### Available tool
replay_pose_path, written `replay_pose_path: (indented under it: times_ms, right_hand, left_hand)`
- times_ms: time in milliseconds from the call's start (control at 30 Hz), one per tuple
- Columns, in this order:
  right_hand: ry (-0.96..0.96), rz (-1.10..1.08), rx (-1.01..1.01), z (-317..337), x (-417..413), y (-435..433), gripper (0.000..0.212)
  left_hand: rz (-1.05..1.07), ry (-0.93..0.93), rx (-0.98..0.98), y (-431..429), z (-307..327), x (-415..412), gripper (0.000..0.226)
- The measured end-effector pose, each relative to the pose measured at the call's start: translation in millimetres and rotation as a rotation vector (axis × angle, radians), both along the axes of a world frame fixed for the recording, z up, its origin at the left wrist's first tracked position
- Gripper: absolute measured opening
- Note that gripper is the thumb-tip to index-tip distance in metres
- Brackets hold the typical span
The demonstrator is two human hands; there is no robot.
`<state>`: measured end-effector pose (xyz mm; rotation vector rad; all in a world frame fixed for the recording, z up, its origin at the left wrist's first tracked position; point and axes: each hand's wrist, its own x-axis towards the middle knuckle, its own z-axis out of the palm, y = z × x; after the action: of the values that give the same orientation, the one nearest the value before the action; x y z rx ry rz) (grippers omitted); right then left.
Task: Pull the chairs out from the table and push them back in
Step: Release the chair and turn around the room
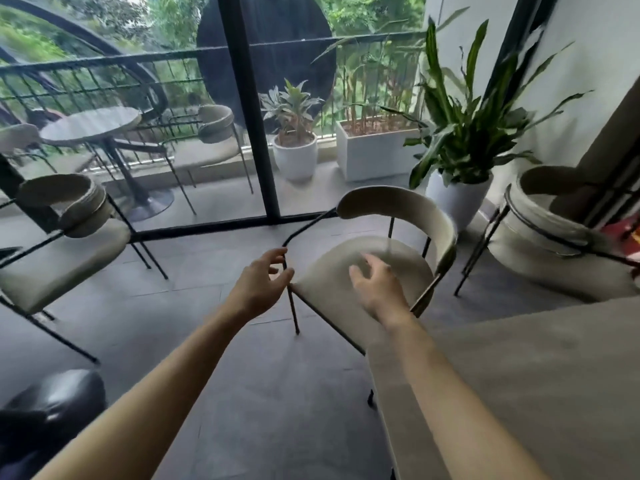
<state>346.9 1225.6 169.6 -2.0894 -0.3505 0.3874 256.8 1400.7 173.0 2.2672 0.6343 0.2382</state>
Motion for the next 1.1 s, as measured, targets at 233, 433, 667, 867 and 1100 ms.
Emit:
replay_pose_path:
  times_ms: [233, 433, 667, 867, 1100]
  right_hand:
    - [-0.011, 0.071, 0.006, 3, 88, 129, 0.048]
    - [0.042, 0.054, 0.022, -4, 168, 250, 0.049]
    - [0.052, -0.038, 0.025, -6, 266, 361, 0.052]
    - [0.054, -0.182, -0.003, -22, 367, 425, 0.054]
    - [0.094, -0.305, -0.008, -29, 501, 493, 0.056]
  left_hand:
    - [0.024, 0.023, 0.036, 113, 1, 71, 0.046]
    - [0.023, 0.018, 0.072, 234, 1, 142, 0.042]
    - [0.037, -0.003, 0.019, 368, -3, 249, 0.042]
    - [-0.098, 0.057, -0.045, 433, -15, 378, 0.047]
    - [-0.251, 0.091, 0.029, 504, -2, 540, 0.047]
